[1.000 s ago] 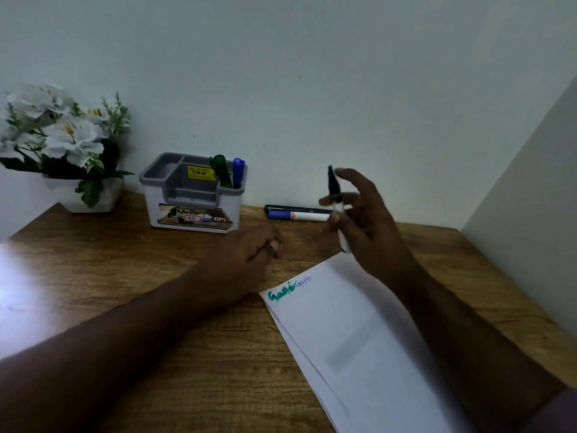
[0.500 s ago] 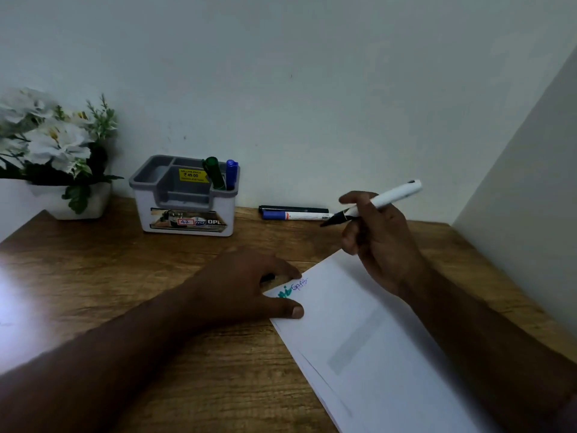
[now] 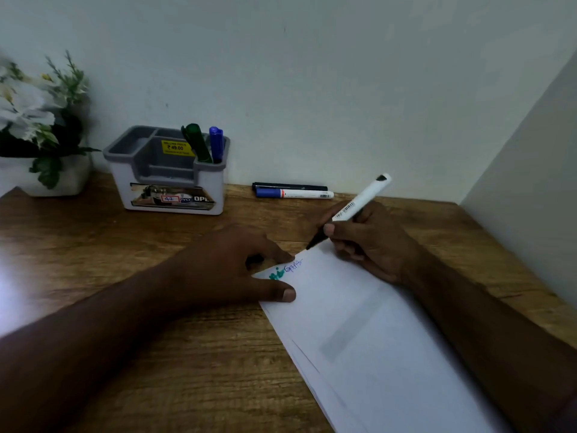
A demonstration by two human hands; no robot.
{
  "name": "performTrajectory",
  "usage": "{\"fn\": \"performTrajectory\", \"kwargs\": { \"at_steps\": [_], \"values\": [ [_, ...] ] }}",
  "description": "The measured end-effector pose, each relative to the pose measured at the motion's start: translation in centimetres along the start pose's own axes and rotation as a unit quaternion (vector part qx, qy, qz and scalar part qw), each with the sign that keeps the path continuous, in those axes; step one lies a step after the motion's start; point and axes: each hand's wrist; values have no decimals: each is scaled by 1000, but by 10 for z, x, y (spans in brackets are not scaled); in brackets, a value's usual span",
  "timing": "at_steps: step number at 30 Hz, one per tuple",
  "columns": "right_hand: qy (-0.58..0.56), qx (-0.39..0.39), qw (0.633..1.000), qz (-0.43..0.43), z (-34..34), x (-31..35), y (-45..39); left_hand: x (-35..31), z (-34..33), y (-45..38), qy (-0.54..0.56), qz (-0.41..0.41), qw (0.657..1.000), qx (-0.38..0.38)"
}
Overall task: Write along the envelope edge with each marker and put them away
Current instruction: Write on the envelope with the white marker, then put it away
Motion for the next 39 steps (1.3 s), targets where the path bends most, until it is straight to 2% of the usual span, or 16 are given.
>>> {"fn": "performTrajectory", "kwargs": {
  "at_steps": [5, 14, 26, 39],
  "values": [
    [46, 10, 999, 16, -2, -1, 2, 1, 0, 0, 7, -13, 1000, -5],
    [139, -34, 989, 37, -11, 2, 6, -2, 2, -1, 6, 4, 1000, 15],
    [170, 1, 985, 34, -12, 4, 9, -1, 1, -3, -6, -7, 1000, 18],
    [170, -26, 984, 34, -13, 5, 8, 2, -1, -3, 1, -8, 1000, 12]
  ]
}}
Point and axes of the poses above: each hand's wrist, its own y-axis away from the middle knuckle, its own z-axis out of the back of the hand, x = y × z, and after that the axes turned 1 degree about z, right-handed
